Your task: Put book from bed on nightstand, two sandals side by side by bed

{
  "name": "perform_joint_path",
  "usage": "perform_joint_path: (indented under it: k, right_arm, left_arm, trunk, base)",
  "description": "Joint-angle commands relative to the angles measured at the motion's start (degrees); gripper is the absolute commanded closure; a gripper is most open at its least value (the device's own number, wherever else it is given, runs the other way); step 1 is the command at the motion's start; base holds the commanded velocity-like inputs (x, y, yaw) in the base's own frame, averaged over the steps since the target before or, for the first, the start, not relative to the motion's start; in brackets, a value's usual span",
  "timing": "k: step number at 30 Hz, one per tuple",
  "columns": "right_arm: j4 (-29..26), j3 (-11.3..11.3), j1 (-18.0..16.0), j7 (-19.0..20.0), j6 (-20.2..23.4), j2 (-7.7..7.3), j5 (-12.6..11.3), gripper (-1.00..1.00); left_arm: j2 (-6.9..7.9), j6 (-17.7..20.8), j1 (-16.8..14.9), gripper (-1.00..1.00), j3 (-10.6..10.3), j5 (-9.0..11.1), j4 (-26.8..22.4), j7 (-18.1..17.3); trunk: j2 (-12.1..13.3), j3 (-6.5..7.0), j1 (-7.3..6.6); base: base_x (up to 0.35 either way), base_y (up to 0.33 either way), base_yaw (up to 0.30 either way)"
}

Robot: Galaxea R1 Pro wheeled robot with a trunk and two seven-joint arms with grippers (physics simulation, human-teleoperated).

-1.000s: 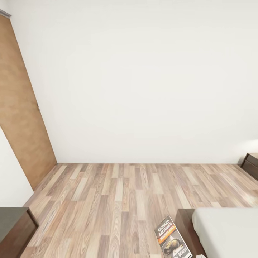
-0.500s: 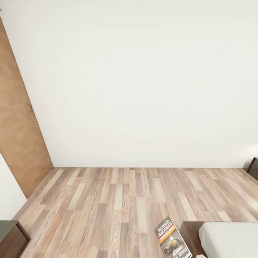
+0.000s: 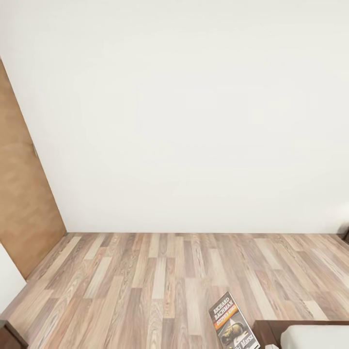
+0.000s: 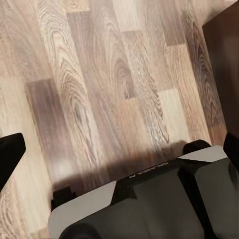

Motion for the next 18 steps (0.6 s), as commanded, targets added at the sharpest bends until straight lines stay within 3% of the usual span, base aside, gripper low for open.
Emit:
perform_joint_path:
  k: [1,18]
  right_arm:
    - [-0.1,0.2,0.0,0.2,0.4,-0.02,-0.7,1.00]
    - [0.0,0.2,-0.1,0.1,0.4,0.01,-0.7,1.00]
  left_arm:
    - [0.01,-0.2,-0.1,-1.00,-0.5,0.4,0.1,-0.2]
    - [-0.04,-0.3,-0.1,-1.00,-0.5,0.4,0.1,-0.2]
  trunk:
    - [-0.1,-0.12,0.06]
    - [-0.1,-0.12,0.06]
  base:
    - [0.328,0.000,0.000]
    - [0.328,0.000,0.000]
